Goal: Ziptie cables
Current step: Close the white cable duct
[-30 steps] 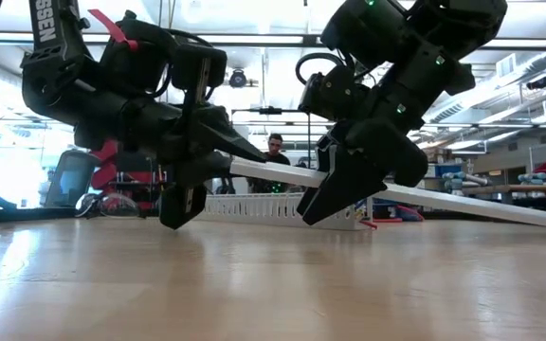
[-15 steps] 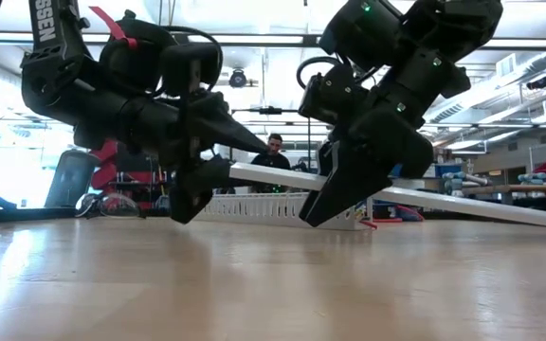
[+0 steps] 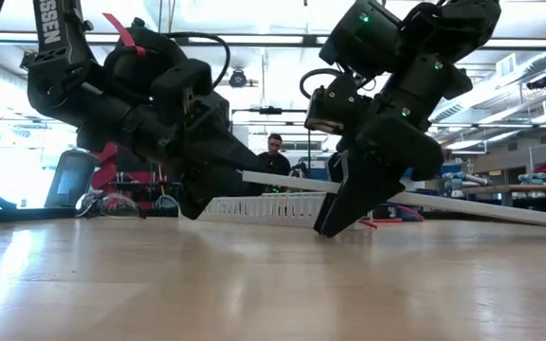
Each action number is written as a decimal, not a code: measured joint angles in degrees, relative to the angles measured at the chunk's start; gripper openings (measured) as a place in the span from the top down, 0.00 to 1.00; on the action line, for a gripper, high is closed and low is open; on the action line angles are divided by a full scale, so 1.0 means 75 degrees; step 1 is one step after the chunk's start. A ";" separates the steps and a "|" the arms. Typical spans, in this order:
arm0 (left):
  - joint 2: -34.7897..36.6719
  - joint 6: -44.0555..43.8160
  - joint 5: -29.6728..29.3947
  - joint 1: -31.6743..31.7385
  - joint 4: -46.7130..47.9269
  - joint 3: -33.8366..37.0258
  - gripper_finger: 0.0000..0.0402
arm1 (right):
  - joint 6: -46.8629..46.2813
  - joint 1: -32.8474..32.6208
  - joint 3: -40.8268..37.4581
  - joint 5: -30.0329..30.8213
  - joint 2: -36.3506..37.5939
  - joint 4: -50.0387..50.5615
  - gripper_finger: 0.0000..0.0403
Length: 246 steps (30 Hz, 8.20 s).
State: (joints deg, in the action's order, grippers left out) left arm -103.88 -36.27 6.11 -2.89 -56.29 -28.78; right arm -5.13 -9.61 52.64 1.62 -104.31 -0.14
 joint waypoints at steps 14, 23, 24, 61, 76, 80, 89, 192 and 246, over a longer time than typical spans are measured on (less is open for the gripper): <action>0.0009 0.0836 0.0290 0.0040 0.0169 -0.0003 0.57 | -0.0146 -0.0003 0.0003 -0.0223 0.0000 0.0201 0.47; 0.0009 0.0839 0.0777 0.0251 -0.0044 0.0006 0.57 | -0.0322 -0.0013 0.0003 -0.0255 0.0000 0.0480 0.47; 0.0009 0.0839 0.0898 0.0323 -0.0046 0.0006 0.57 | -0.0344 -0.0021 0.0003 -0.0252 0.0000 0.0490 0.47; 0.0009 0.2846 0.0264 0.2042 0.0060 0.0012 0.57 | -0.0491 -0.0105 -0.0003 -0.0241 0.0000 0.0497 0.47; 0.0564 0.4916 -0.1475 0.1264 -0.0352 0.0009 0.57 | -0.0572 -0.0104 0.0003 -0.0221 0.0000 0.0574 0.47; 0.0705 0.5003 -0.1639 0.1067 0.0199 0.0006 0.57 | -0.0777 -0.0101 0.0003 -0.0182 -0.0001 0.0593 0.47; 0.1186 0.5506 -0.2881 0.0524 0.0532 0.0006 0.57 | -0.0804 -0.0105 0.0006 -0.0188 0.0000 0.0636 0.41; 0.2751 0.5201 -0.4008 -0.1231 0.3121 0.0009 0.57 | -0.0691 -0.0511 -0.0274 0.0806 0.0303 -0.0481 0.23; 0.2748 0.5978 -0.4016 -0.1216 0.2976 0.0006 0.57 | -0.1192 -0.0583 -0.0256 0.0586 -0.0557 -0.0828 0.42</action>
State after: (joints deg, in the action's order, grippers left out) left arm -83.26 8.57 -24.01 -12.01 -33.97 -28.73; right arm -14.06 -13.98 50.72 6.02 -108.49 -6.35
